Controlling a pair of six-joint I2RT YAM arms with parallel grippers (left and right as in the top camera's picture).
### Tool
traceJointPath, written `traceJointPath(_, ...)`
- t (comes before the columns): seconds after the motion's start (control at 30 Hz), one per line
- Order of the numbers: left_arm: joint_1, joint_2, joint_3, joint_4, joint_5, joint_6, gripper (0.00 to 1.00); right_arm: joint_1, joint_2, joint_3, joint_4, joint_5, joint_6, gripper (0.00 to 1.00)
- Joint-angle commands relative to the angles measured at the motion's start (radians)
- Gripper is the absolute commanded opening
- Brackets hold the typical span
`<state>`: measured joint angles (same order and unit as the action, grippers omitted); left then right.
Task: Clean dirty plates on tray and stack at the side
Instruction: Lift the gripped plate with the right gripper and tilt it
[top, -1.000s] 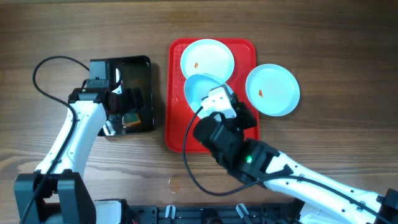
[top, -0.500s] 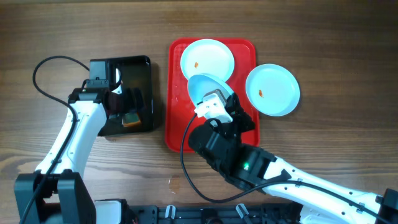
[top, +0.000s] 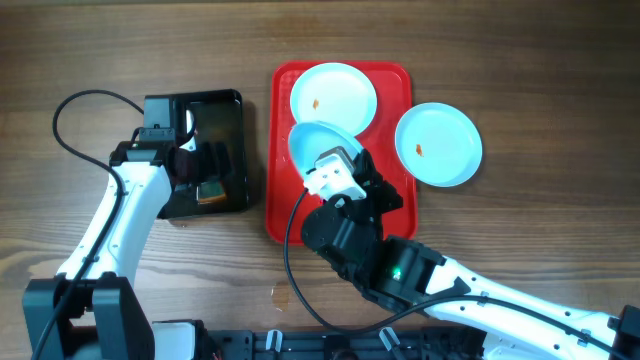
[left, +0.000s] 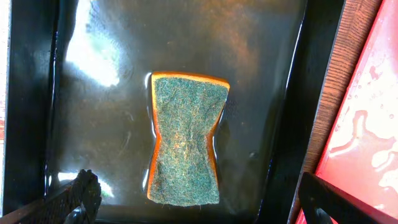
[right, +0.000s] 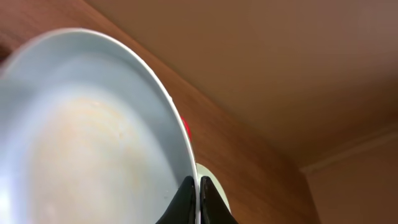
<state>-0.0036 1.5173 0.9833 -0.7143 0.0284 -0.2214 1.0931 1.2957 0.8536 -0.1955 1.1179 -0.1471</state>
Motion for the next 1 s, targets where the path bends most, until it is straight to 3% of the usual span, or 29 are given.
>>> traceJointPath(0.0,0.004,-0.012,-0.002,0.0,0.005,0.009,1.0,-0.016,-0.013,0.025,0.011,-0.055,0.0,0.04)
traceJointPath(0.1,0.004,-0.012,-0.002,0.0,0.005,0.008,1.0,-0.006,-0.024,0.026,0.012,0.014,0.001,0.04)
traceJointPath(0.3,0.004,-0.012,-0.002,0.0,0.005,0.008,1.0,-0.024,-0.045,0.026,-0.016,-0.046,0.059,0.04)
traceJointPath(0.57,0.004,-0.012,-0.002,0.0,0.005,0.008,1.0,-0.061,-0.056,0.025,-0.162,-0.209,0.344,0.04)
traceJointPath(0.83,0.004,-0.012,-0.002,0.0,0.005,0.008,1.0,-0.108,-0.089,0.048,-0.255,-0.254,0.309,0.04)
traceJointPath(0.97,0.004,-0.012,-0.002,0.0,0.005,0.008,1.0,-0.151,-0.089,0.038,-0.207,-0.251,0.329,0.04)
